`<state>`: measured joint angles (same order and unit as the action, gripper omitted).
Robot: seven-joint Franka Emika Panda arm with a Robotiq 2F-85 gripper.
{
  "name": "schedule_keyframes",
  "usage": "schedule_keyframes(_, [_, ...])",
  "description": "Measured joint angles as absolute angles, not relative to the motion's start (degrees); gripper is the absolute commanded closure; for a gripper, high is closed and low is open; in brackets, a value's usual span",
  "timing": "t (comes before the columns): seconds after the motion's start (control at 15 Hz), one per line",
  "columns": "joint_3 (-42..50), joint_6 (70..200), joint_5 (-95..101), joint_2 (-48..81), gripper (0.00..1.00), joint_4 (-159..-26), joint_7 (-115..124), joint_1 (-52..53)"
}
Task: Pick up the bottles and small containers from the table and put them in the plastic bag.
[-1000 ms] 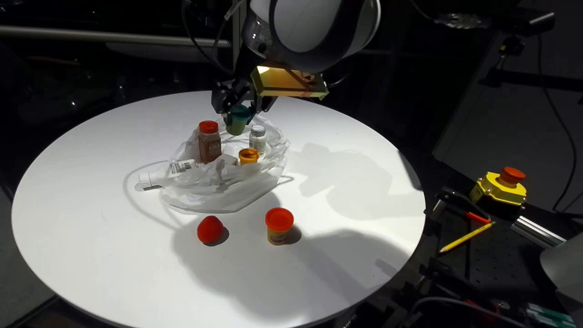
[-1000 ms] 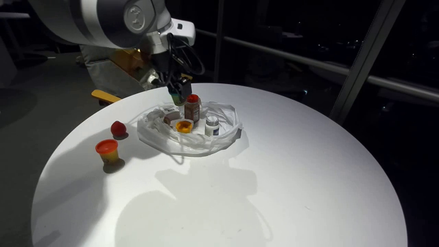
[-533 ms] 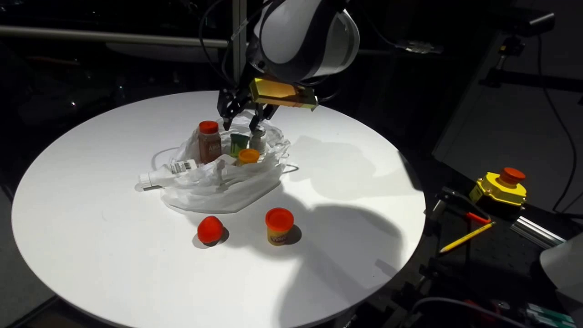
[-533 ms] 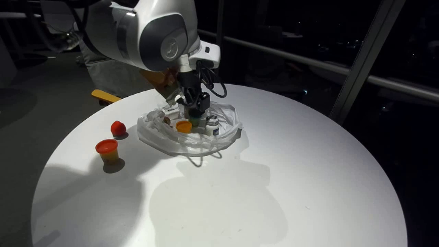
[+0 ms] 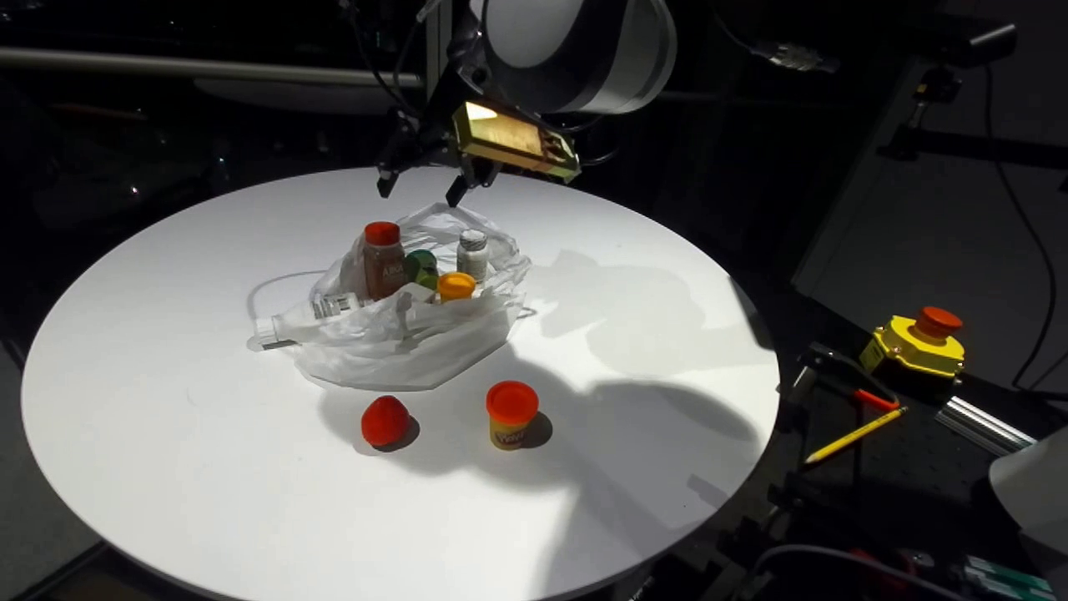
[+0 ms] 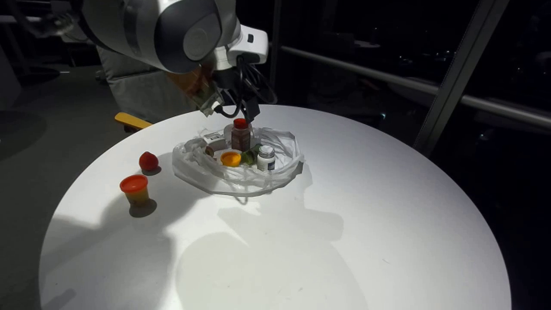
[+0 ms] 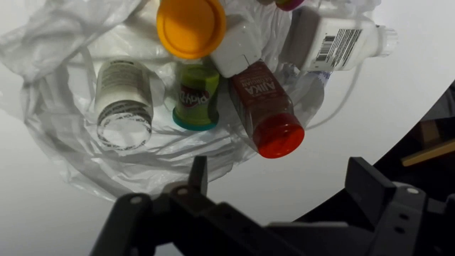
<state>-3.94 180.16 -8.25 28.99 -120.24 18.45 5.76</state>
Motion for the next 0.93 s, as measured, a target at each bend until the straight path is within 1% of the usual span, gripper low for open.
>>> schedule_keyframes(0.07, [-3.1, 179.3, -8.3, 27.1, 0.00, -122.3, 18.5, 6.8])
schedule_keyframes(0.13, [-0.1, 177.7, -7.9, 25.0, 0.00, -124.6, 19.6, 9.6])
schedule_keyframes(0.4, [17.8, 165.9, 5.6, 17.7, 0.00, -132.4, 35.4, 25.1])
schedule_keyframes(0.47, [19.9, 162.1, 9.0, 16.6, 0.00, -133.5, 38.7, 27.7])
schedule_keyframes(0.6, [17.6, 156.1, 12.1, 14.8, 0.00, -135.2, 41.6, 28.3])
schedule_keyframes(0.73, [11.5, 152.3, 11.5, 13.6, 0.00, -136.6, 41.1, 26.1])
schedule_keyframes(0.93, [2.8, 150.7, 6.9, 13.3, 0.00, -138.0, 36.5, 22.2])
